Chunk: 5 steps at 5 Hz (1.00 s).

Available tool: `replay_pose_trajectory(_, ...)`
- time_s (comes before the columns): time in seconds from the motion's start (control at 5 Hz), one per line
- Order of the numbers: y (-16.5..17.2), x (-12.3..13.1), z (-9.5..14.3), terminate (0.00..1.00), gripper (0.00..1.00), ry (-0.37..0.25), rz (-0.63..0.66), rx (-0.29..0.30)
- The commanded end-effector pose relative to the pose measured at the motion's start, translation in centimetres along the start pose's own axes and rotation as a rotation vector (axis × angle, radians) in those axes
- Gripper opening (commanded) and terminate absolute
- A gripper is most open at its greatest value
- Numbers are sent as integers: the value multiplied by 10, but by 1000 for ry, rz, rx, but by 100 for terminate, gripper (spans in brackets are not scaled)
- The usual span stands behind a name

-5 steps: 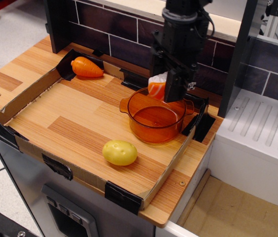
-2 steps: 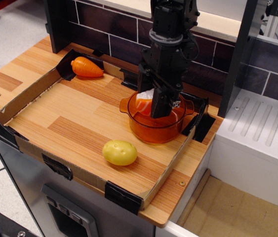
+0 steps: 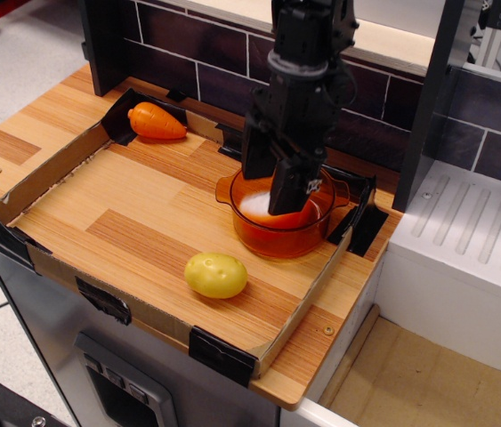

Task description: Put sushi in pot

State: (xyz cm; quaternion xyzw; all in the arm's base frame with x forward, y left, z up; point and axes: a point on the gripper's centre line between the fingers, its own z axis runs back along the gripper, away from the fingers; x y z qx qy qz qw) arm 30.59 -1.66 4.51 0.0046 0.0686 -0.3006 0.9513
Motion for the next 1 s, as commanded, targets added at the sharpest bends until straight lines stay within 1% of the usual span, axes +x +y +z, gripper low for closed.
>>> replay_pose_trajectory(0.0,6,0,39,0,100,-80,9,34)
replay_pose_trajectory(0.2,6,-12,77,0,100,-145,20,28)
replay_pose_trajectory(0.4,13,-29,109,0,100,-210,43,4)
replay_pose_trajectory(0.6,13,-29,109,0,100,-210,43,4)
replay_pose_trajectory(0.8,13,-29,109,100,100,-210,43,4)
